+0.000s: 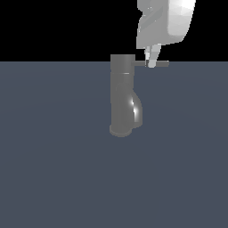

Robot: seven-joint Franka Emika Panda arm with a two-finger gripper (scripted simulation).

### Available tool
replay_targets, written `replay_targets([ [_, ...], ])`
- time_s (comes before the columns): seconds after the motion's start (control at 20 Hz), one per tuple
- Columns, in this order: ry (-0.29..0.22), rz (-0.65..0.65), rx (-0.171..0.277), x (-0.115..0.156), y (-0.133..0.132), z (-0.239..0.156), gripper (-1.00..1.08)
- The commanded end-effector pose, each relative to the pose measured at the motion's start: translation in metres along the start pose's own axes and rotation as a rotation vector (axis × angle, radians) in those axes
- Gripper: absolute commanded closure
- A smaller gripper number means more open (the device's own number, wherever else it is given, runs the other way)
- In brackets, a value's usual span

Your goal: Turn on the faucet by rotating a designated handle.

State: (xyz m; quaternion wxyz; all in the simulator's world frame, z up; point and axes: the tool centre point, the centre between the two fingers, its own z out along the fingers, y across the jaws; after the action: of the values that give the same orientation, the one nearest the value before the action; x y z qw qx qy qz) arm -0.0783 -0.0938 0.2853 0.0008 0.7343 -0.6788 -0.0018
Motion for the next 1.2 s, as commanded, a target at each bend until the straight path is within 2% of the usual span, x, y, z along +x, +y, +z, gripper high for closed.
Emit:
replay_targets([
  [0.0, 0.002, 0.005, 0.004, 0.007, -0.006, 0.0, 1.08],
  [1.15, 0.002, 0.018, 0.004, 0.048, -0.041, 0.0, 1.08],
])
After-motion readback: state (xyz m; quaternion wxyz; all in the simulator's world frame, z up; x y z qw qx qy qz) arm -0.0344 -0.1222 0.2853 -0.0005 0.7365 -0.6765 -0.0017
